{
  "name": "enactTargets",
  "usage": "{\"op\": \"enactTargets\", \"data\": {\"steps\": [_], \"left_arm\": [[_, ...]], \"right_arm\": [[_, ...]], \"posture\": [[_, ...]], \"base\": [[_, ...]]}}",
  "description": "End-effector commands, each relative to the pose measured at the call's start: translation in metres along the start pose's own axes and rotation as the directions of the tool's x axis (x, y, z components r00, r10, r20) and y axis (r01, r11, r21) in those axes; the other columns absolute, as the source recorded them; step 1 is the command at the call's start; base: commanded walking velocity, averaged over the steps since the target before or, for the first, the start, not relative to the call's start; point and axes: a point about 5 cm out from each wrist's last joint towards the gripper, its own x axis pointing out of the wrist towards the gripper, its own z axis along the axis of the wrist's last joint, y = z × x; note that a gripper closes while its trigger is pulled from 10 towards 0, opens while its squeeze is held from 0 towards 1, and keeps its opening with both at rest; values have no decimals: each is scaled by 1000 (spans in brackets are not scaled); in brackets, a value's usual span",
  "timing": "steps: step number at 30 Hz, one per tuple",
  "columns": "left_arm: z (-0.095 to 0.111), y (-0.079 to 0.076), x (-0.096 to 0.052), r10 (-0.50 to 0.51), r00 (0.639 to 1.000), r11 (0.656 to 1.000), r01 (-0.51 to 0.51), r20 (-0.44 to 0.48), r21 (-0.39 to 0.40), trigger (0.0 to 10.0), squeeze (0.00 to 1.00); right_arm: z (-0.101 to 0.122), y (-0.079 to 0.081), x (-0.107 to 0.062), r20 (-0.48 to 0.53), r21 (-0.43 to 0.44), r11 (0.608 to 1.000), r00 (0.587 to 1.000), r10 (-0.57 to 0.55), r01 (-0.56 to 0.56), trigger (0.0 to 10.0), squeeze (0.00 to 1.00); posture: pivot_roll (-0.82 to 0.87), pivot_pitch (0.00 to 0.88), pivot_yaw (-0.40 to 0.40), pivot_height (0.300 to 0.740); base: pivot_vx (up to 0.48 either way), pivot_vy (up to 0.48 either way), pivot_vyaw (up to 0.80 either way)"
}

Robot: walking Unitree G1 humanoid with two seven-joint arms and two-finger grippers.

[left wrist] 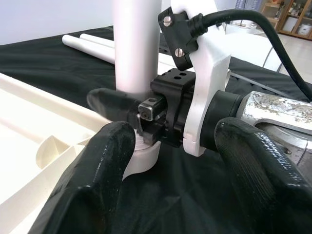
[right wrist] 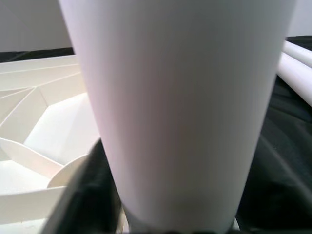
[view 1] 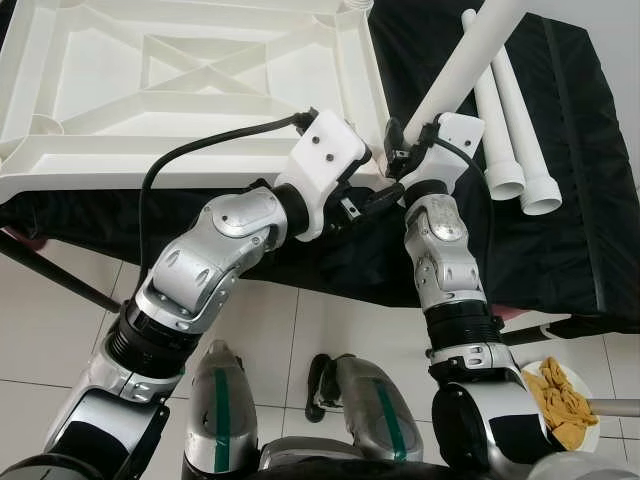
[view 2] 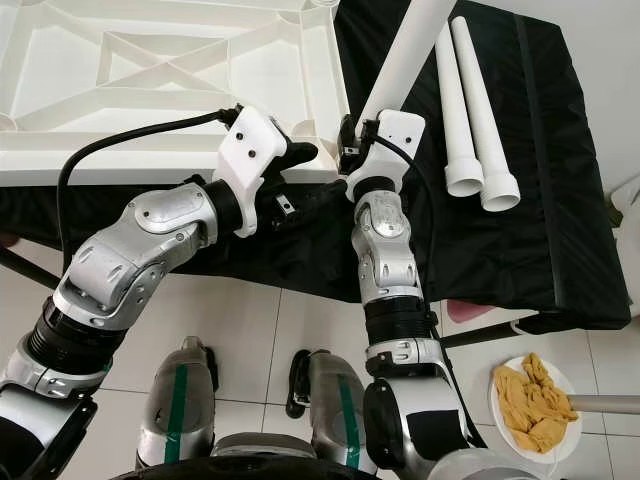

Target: Building children table

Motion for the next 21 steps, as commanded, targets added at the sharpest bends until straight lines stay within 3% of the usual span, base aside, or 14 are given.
{"op": "enactTargets", "data": {"steps": [1, 11, 12, 13, 14, 17, 21], "left_arm": [[0, -6, 2, -71, 997, 997, 71, 0, 8, 10000, 0], [0, -7, 3, -73, 997, 997, 73, 2, 8, 10000, 0], [0, -7, 3, -73, 997, 997, 73, 2, 10, 10000, 0], [0, -7, 3, -73, 997, 997, 73, 2, 10, 10000, 0], [0, -7, 3, -73, 997, 997, 73, 2, 10, 10000, 0], [0, -7, 3, -72, 997, 997, 72, 1, 10, 10000, 0], [0, -6, 2, -72, 997, 997, 72, 1, 11, 10000, 0]], "right_arm": [[-2, -7, -3, -12, 10, 1000, 1000, -16, 16, 10000, 1000], [5, -19, -1, 14, 17, 999, 999, 37, -37, 10000, 1000], [7, -23, 0, 14, 17, 995, 995, 99, -99, 10000, 914], [7, -23, 0, 14, 17, 995, 995, 99, -99, 10000, 914], [8, -26, 1, 16, 22, 987, 987, 158, -159, 10000, 0], [9, -27, 1, 18, 24, 980, 980, 198, -198, 10000, 0], [14, -43, 3, 0, -16, 925, 925, 380, -380, 10000, 0]], "posture": [[120, 5, -120, 740], [116, 5, -123, 740], [116, 6, -121, 740], [116, 6, -121, 740], [115, 6, -120, 740], [115, 6, -120, 740], [116, 9, -117, 740]], "base": [[0, 0, 0], [0, 0, 0], [0, 0, 0], [0, 0, 0], [0, 0, 0], [0, 0, 0], [0, 0, 0]]}}
